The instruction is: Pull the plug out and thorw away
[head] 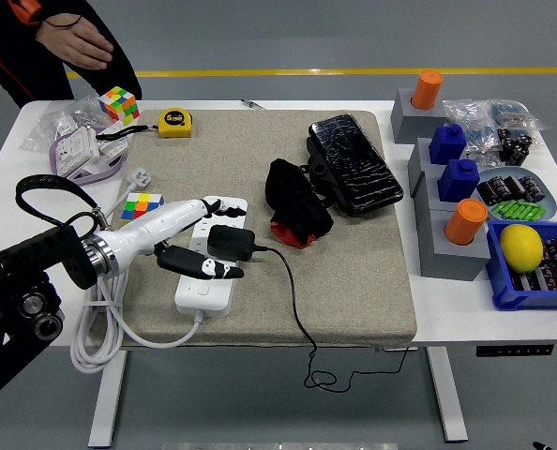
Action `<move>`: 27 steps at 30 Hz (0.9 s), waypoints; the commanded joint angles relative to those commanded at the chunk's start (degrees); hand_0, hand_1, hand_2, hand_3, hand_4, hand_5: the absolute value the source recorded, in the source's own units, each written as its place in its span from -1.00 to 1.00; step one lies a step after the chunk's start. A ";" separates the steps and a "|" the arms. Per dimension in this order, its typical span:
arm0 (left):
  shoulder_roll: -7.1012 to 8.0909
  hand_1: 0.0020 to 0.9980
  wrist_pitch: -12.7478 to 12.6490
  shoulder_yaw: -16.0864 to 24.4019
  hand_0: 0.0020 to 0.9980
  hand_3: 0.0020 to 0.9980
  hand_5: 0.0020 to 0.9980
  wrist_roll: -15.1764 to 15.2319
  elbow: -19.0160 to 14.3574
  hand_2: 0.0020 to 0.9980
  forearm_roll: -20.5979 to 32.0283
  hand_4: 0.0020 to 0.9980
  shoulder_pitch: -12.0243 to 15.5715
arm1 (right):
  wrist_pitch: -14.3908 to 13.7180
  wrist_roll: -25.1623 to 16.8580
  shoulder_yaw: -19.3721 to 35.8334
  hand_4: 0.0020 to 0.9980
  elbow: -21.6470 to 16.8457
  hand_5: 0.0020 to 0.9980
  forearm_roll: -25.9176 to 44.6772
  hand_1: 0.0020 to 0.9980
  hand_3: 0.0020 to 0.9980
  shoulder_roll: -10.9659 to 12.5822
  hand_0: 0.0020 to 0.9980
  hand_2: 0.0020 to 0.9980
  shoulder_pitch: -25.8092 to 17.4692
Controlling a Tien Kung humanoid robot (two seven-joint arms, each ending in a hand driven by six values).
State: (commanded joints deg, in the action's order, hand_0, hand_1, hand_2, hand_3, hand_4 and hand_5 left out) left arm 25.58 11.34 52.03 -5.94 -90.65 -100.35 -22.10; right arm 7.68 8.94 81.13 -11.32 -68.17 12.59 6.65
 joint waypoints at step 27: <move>-7.94 0.47 -2.10 -12.14 0.38 0.61 -0.72 0.23 20.14 0.41 -3.80 0.85 -13.97 | -0.04 -0.05 -0.89 0.99 0.14 -0.10 0.64 0.35 0.20 0.21 0.27 0.36 -0.05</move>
State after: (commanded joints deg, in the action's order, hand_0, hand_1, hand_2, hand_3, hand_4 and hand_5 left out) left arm 17.64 9.24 39.89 -5.71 -70.51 -104.14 -36.07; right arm 7.64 8.89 80.24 -11.18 -67.54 12.79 6.59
